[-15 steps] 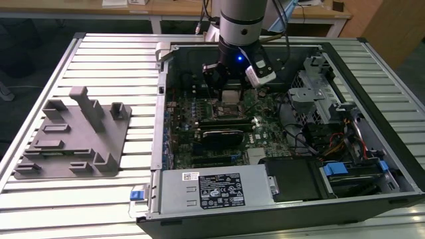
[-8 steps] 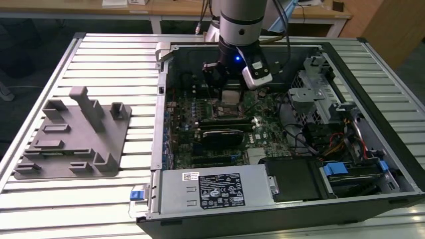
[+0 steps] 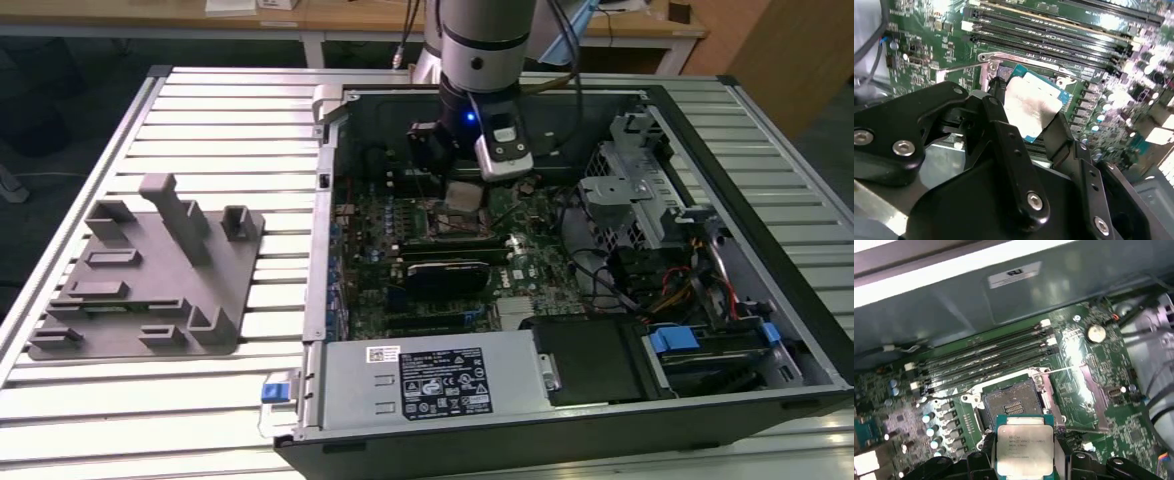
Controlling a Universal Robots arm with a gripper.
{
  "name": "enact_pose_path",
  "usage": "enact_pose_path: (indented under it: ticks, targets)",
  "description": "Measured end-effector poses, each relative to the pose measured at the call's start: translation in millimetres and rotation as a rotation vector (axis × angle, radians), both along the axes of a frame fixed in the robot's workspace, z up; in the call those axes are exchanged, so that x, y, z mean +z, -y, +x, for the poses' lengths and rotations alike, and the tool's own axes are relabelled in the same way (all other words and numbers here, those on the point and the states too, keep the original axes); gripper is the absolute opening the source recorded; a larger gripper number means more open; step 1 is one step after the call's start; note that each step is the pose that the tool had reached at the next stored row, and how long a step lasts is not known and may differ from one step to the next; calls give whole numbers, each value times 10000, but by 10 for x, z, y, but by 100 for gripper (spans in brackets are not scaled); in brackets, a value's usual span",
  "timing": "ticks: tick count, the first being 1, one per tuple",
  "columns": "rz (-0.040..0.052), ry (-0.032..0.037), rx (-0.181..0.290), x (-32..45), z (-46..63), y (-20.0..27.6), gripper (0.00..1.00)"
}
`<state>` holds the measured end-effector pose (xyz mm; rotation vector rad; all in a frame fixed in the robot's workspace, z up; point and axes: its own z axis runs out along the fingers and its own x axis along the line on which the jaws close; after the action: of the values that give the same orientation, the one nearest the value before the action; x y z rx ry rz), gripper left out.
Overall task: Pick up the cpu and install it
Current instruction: 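Place the cpu into insertion slot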
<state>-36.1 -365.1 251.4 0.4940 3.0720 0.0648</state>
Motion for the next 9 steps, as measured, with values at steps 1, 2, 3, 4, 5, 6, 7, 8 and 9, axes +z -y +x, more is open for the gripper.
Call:
enact_pose_path:
  ticks: [1,2,3,4,5,6,7,8,9]
  targets:
    - [0,0,-361,-1,0,0,54]
    - [0,0,-540,-2,0,0,54]
    - [2,1,-721,-3,0,0,54]
    - [1,1,-915,-3,0,0,54]
    - [1,0,-1096,-3,0,0,54]
    - [0,0,-1275,-4,0,0,54]
    - [1,1,-1456,-4,0,0,54]
    - [0,0,-1636,-5,0,0,54]
    - [0,1,-1814,-6,0,0,54]
